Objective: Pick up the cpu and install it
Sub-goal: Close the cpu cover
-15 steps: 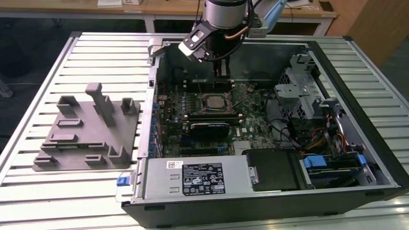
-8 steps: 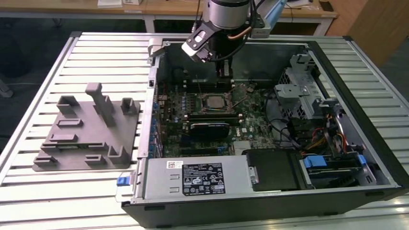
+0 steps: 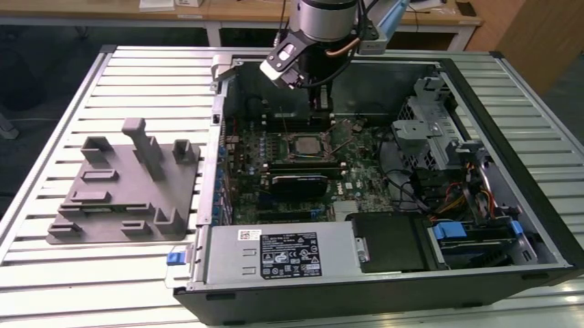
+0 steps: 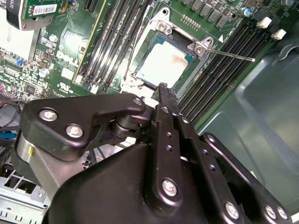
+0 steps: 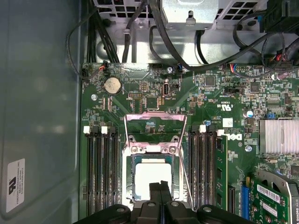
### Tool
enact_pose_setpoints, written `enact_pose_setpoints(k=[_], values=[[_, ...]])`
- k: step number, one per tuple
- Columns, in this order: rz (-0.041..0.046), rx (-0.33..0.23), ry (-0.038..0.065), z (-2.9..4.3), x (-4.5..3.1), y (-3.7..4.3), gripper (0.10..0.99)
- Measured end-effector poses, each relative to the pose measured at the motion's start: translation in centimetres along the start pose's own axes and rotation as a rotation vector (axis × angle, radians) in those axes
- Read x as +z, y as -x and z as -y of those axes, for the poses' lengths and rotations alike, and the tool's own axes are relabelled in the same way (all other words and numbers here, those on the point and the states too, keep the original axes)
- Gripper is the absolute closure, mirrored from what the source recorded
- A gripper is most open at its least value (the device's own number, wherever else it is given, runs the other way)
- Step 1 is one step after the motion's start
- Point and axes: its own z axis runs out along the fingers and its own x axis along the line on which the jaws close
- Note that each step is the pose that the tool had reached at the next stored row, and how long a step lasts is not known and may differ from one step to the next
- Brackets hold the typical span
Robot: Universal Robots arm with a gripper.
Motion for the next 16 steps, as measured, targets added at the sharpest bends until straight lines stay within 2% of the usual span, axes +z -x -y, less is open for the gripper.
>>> enact_pose_setpoints(k=[7,16], values=[[0.0001,0.000,0.000,-0.18,0.00,-0.01,0.980],[0.0001,0.000,0.000,-2.33,0.07,-0.04,0.980]])
